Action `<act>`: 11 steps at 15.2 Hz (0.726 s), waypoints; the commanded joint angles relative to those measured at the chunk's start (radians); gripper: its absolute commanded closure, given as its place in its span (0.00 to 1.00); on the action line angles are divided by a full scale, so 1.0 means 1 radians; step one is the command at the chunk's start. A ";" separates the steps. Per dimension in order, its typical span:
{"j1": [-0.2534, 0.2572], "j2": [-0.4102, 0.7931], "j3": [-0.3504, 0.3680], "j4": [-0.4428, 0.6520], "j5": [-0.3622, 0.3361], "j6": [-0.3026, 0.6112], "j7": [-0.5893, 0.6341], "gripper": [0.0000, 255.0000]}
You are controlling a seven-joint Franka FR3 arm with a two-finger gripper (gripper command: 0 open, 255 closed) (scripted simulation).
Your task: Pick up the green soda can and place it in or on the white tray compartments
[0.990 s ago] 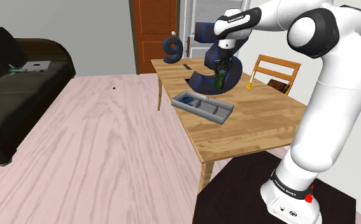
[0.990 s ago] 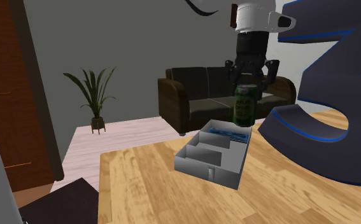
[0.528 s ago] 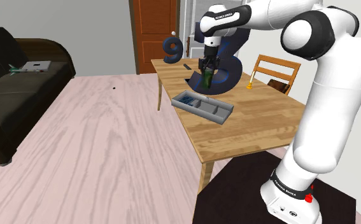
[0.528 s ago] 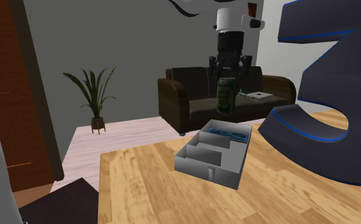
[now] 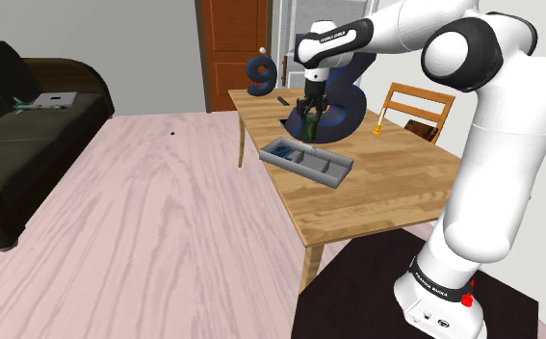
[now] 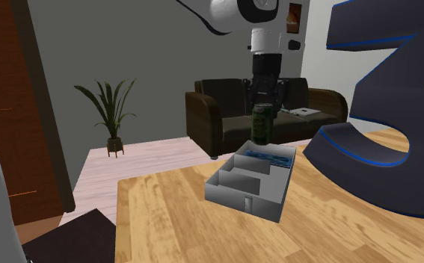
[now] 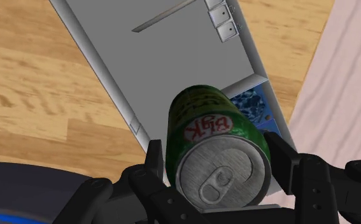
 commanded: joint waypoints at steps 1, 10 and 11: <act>-0.001 0.003 0.000 -0.021 0.002 0.025 -0.003 1.00; -0.003 0.034 0.003 -0.105 0.018 0.137 -0.014 1.00; -0.003 0.040 0.004 -0.115 0.021 0.152 -0.015 1.00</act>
